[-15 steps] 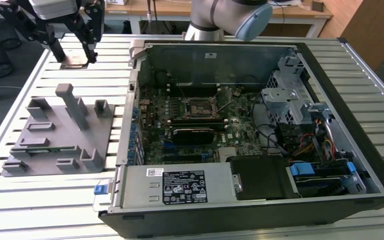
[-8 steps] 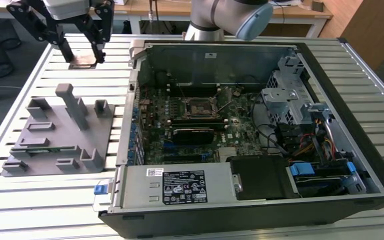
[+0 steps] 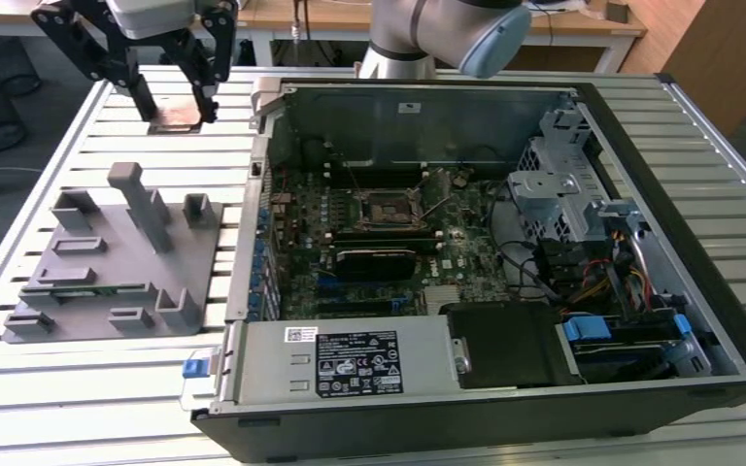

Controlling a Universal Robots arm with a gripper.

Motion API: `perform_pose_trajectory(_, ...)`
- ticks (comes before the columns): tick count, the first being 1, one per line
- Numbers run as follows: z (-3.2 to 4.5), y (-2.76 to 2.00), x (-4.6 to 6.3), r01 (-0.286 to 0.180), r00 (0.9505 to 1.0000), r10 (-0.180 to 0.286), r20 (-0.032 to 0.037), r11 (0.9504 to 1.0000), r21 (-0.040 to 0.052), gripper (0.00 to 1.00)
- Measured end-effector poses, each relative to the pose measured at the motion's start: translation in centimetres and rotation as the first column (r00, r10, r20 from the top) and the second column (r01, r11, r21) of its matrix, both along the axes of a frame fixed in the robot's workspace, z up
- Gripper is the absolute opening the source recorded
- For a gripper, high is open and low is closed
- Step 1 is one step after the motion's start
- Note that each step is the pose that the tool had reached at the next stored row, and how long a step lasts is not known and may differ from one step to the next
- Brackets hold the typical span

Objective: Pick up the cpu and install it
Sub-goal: 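Pick up the cpu and move it towards the insertion slot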

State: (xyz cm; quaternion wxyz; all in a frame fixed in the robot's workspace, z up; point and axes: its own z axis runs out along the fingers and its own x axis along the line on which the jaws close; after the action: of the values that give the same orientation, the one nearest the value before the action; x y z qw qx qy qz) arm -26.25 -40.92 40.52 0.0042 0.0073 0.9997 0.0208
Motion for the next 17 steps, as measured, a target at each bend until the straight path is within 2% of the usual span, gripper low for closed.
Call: perform_pose_trajectory(17,-0.02,0.0,2.7,0.0,1.0,0.0,0.0,1.0,0.0001,0.54)
